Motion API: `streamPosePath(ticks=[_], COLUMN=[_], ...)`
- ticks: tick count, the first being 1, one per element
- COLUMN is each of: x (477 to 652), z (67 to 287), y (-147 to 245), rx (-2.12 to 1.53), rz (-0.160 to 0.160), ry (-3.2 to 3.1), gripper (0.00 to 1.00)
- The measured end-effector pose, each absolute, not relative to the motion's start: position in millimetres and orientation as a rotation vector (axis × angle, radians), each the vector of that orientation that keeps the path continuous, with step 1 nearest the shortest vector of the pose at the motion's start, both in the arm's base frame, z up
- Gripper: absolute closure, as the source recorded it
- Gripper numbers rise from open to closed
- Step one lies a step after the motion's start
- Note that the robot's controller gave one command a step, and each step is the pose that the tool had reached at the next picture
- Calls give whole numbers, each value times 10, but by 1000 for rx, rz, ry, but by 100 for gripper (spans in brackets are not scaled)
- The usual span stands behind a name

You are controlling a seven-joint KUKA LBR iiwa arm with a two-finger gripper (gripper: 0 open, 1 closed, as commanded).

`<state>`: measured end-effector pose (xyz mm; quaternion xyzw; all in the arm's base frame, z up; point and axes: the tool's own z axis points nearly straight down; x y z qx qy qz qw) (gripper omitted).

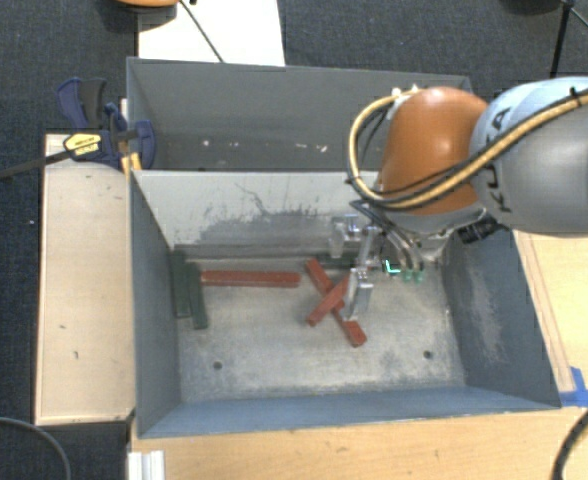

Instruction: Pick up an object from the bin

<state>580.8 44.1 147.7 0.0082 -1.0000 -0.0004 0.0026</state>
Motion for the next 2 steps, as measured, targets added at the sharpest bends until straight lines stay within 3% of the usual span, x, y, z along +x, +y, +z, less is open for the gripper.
streamPosePath(ticks=[1,2], x=[5827,5738], z=[1518,1078], y=[440,304], rx=[24,139], rz=[-2,-1], ry=[-3144,-3145], gripper=[0,0])
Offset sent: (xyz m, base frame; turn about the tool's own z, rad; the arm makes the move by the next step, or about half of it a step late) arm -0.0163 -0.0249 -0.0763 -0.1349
